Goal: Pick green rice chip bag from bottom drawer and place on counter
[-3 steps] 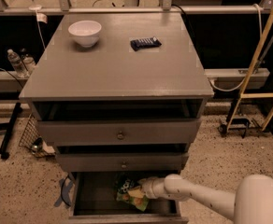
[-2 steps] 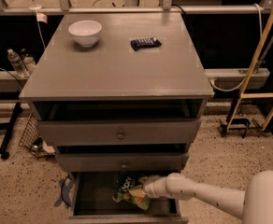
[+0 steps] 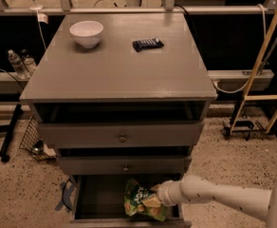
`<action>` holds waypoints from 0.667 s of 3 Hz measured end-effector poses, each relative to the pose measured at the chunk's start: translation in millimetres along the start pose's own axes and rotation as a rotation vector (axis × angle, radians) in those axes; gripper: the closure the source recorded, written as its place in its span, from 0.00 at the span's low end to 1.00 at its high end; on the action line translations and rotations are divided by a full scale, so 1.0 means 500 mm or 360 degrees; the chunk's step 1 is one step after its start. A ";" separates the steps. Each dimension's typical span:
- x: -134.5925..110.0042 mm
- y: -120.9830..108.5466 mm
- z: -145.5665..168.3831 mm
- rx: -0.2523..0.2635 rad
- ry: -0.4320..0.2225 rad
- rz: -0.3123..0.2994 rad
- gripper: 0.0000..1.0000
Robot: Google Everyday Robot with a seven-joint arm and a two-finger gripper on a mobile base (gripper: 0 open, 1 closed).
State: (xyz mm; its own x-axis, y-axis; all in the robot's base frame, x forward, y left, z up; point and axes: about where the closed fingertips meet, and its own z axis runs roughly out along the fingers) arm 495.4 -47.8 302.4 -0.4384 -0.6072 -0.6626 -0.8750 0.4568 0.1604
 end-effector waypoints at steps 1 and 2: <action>0.000 0.000 0.000 0.0000 0.0000 0.0000 1.00; -0.014 0.006 -0.003 -0.0026 0.0000 -0.0035 1.00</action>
Offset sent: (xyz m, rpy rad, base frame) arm 0.0021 0.0075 0.0162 0.0029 -0.0145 0.0562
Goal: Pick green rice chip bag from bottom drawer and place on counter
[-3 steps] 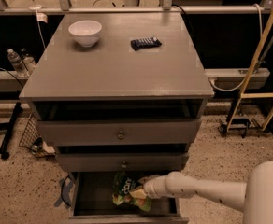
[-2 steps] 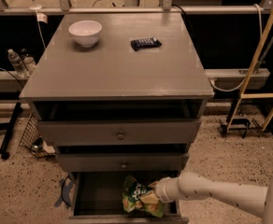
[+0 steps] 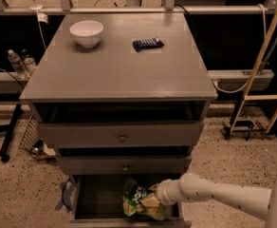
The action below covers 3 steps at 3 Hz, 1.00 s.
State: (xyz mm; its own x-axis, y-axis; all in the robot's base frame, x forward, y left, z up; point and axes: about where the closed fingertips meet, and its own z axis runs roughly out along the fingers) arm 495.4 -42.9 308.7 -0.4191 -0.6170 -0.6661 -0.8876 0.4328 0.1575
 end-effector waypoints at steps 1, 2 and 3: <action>-0.044 0.030 -0.031 -0.0034 0.0003 -0.0101 1.00; -0.102 0.055 -0.075 -0.0048 0.0026 -0.0221 1.00; -0.155 0.069 -0.115 -0.0063 0.0018 -0.0318 1.00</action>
Offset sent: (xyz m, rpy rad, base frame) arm -0.0113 0.0257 0.1127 -0.0607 -0.1165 0.1940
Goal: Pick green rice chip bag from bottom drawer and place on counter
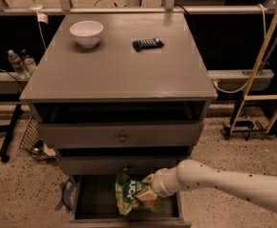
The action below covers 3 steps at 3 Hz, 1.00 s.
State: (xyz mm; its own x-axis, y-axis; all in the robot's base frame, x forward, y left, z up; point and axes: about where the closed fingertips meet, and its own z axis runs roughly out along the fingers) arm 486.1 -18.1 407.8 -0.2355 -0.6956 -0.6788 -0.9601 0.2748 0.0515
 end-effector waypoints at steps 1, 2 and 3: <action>-0.083 0.009 -0.059 -0.0021 -0.0029 -0.0145 1.00; -0.149 0.019 -0.106 0.0003 -0.0008 -0.0267 1.00; -0.149 0.019 -0.106 0.0003 -0.0008 -0.0267 1.00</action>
Offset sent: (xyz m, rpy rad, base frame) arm -0.0012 0.0267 0.1316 -0.0496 -0.1726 0.1685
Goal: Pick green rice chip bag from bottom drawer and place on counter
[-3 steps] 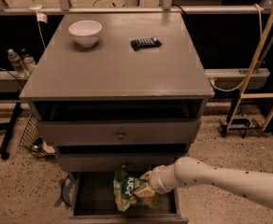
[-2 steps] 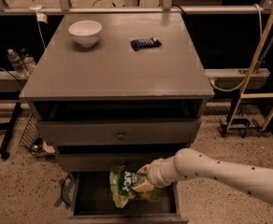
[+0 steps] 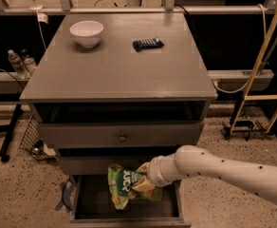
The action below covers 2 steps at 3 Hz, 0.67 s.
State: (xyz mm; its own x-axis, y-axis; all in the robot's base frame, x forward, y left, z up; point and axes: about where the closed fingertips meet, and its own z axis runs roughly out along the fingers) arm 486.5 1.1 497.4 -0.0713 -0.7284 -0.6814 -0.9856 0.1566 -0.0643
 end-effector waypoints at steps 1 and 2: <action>-0.062 -0.006 -0.064 0.0065 0.0021 -0.0123 1.00; -0.113 -0.014 -0.122 0.0118 0.0043 -0.0223 1.00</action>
Offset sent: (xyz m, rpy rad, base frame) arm 0.0051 -0.0042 0.1344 -0.0869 -0.2273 0.0731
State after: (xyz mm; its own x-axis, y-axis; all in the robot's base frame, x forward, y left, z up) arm 488.1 0.5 580.7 0.0611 -0.7640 -0.6423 -0.9722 0.1002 -0.2116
